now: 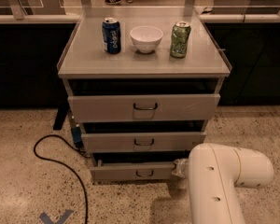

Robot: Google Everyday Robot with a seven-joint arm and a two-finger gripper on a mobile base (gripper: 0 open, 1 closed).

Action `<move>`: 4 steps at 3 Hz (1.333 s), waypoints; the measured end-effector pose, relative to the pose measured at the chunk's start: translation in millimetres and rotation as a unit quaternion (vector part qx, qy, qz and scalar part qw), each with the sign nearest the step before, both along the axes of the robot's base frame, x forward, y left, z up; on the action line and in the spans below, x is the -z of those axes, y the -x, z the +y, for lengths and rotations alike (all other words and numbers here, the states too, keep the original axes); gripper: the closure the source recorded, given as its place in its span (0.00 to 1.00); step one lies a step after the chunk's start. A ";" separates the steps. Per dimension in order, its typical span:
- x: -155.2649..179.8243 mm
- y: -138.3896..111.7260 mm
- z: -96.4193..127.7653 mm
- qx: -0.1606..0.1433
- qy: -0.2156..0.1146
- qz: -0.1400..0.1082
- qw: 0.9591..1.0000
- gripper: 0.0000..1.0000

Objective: Open bottom drawer

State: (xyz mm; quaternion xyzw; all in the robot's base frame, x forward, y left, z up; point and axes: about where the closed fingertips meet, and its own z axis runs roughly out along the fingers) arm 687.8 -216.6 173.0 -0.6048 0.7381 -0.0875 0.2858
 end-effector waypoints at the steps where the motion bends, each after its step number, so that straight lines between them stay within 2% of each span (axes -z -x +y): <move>1: -9.9 19.9 -10.2 0.001 0.004 -0.016 1.000 1.00; 2: -14.7 44.8 -8.6 0.002 0.004 -0.027 1.000 1.00; 3: -23.0 81.2 0.3 0.005 0.005 -0.041 0.999 1.00; 4: -23.0 81.3 0.3 0.005 0.005 -0.041 0.999 1.00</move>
Offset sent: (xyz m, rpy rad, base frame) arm -0.0827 -0.0018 0.0245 -0.0128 -0.0834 -0.0121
